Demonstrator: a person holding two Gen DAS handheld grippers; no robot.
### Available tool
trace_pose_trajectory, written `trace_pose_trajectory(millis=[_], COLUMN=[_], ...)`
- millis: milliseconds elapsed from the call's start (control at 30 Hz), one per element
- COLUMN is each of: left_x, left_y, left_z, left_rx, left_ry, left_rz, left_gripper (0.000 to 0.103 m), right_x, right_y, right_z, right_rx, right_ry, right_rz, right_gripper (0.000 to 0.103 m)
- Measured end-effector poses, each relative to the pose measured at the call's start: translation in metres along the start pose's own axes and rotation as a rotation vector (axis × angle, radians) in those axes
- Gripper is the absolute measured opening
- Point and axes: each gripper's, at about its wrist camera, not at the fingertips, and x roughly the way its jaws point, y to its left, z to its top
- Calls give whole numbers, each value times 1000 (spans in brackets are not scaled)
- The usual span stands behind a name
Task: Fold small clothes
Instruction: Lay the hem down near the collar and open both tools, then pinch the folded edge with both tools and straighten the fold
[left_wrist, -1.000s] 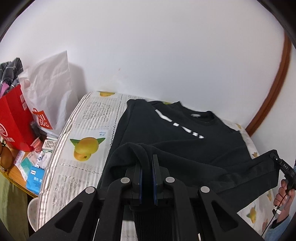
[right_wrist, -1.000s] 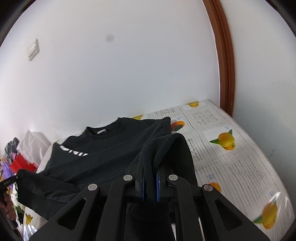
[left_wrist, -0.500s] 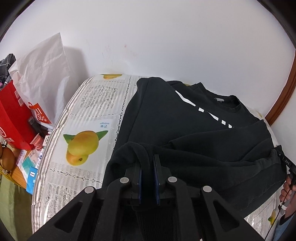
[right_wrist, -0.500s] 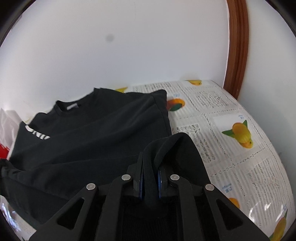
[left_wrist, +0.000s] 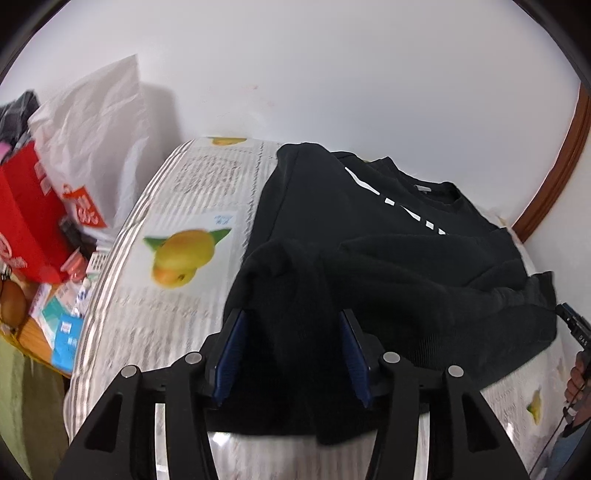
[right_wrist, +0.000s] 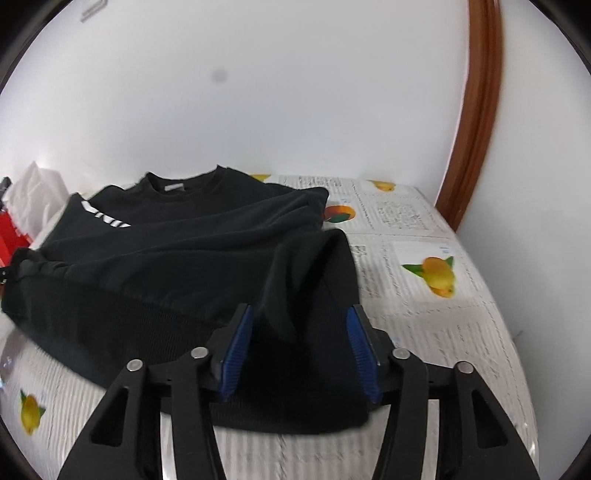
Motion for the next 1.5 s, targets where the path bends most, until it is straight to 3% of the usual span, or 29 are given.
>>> trace_pose_trajectory(millis=[100, 233, 400, 600, 667, 700, 733, 800, 1133, 1500], left_x=[-17, -28, -17, 8, 12, 12, 10, 7, -24, -62], left_y=[13, 24, 33, 31, 28, 27, 25, 24, 16, 10], left_z=[-8, -18, -26, -31, -32, -32, -32, -33, -57, -118], left_rx=[-29, -30, -36, -34, -30, -29, -21, -12, 29, 75], left_ry=[-15, -23, 1, 45, 52, 51, 48, 44, 30, 50], left_rz=[-33, 0, 33, 11, 12, 14, 17, 9, 9, -4], left_gripper=[53, 53, 51, 47, 42, 36, 31, 18, 15, 16], right_x=[-19, -20, 4, 21, 27, 28, 28, 25, -9, -64], right_y=[-12, -32, -42, -40, -40, -38, -36, -29, -26, -33], right_z=[-7, -16, -28, -33, -34, -34, -34, -34, -44, -99], right_rx=[9, 86, 138, 179, 200, 202, 192, 156, 170, 148], right_ry=[-25, -10, 68, 107, 120, 120, 122, 111, 88, 94], right_rz=[-30, -24, -47, -3, 7, 34, 58, 24, -6, -44], right_gripper=[53, 53, 51, 49, 42, 26, 17, 11, 8, 8])
